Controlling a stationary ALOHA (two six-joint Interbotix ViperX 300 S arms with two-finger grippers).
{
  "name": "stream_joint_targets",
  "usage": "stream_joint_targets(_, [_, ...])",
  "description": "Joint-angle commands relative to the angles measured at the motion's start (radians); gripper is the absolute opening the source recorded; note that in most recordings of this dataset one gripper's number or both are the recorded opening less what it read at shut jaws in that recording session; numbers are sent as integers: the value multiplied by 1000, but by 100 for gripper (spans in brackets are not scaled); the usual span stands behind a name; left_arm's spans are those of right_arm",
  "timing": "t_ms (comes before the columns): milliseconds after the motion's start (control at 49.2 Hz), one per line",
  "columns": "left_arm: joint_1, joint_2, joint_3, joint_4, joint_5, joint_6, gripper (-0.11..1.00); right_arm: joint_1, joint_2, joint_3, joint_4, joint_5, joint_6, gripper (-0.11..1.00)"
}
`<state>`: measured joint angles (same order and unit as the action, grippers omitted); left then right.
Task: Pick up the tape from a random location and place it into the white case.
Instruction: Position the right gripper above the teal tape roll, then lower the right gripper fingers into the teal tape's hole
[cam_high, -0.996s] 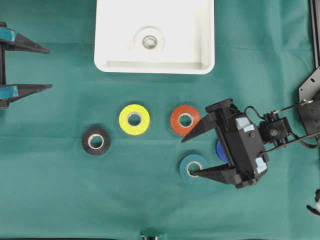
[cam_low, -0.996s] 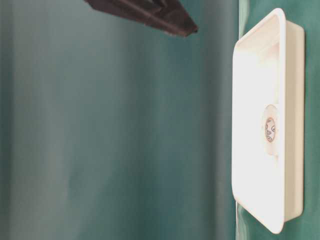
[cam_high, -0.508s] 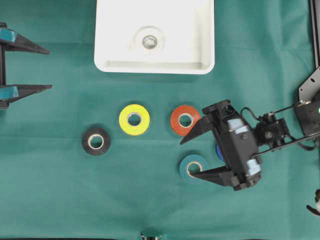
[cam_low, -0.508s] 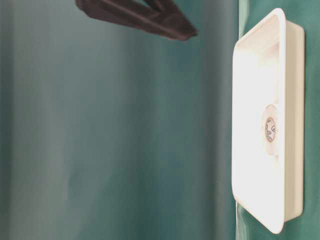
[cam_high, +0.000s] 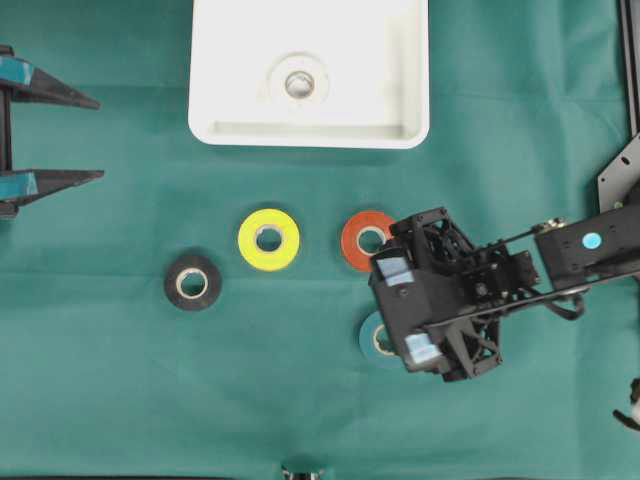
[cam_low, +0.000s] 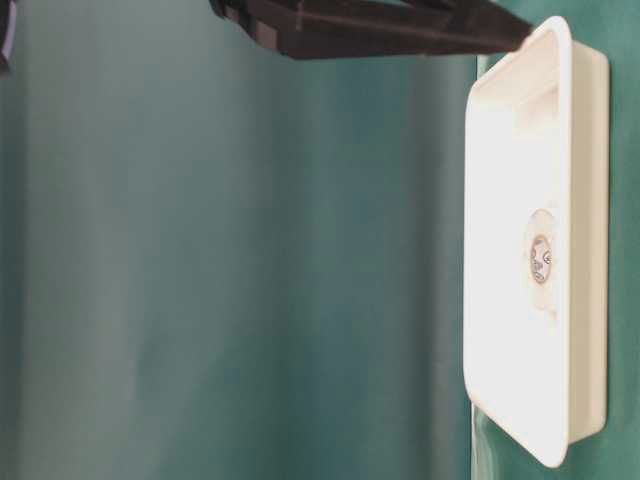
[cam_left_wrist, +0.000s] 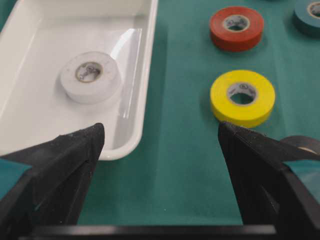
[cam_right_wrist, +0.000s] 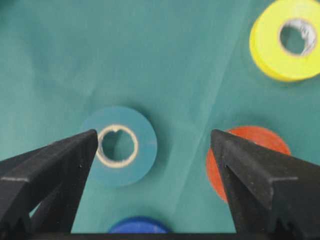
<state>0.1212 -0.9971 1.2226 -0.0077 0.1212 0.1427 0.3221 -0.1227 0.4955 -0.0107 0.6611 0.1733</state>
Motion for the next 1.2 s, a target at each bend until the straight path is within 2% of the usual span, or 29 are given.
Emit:
stream_joint_targets(0, [2, 9, -12, -2, -5, -2, 96, 5, 6, -49, 2, 49, 11, 90])
stream_joint_targets(305, [2, 9, -12, -2, -5, 0, 96, 9, 48, -104, 0, 172, 25, 90])
stream_joint_targets(1179, [2, 9, -12, -2, -6, 0, 96, 14, 84, -100, -2, 130, 25, 90])
